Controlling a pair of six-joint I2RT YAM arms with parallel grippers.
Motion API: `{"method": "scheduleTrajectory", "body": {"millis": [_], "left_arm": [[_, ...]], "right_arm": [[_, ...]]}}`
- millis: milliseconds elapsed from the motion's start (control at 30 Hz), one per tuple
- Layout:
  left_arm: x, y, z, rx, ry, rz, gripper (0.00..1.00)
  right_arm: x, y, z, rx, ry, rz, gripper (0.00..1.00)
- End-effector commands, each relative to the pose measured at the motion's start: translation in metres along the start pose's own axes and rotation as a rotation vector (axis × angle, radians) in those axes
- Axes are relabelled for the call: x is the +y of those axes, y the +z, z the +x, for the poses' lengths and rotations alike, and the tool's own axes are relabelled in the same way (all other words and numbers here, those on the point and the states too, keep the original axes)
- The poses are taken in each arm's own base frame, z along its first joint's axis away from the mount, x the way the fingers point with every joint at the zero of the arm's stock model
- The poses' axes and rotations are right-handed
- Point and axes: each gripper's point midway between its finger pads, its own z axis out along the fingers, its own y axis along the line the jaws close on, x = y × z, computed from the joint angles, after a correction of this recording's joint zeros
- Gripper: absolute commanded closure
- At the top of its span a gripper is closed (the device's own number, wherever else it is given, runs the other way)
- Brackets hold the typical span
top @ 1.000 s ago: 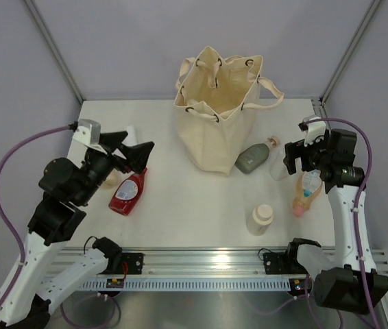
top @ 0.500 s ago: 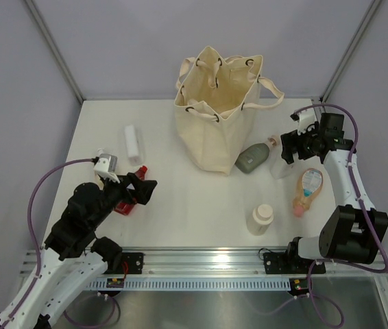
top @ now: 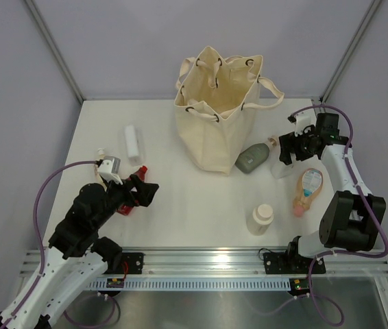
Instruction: Place the personal care products into the canvas bag
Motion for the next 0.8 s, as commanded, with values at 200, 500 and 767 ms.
{"method": "scheduleTrajectory", "body": {"millis": [200,500,767], "left_arm": [[-0.009,0.002,-0.008,-0.035,-0.030,0.037,0.01],[-0.009,-0.002,-0.009,-0.036,-0.030,0.038,0.01],[-0.009,0.004,-0.009,-0.031,-0.031,0.035,0.01]], "right_arm": [[-0.004,0.003,-0.024,-0.100,0.025,0.003,0.39],[0.007,-0.056,-0.065,-0.283,0.020,0.059,1.00],[0.043,-0.137,-0.103,-0.453,0.010,0.025,1.00]]}}
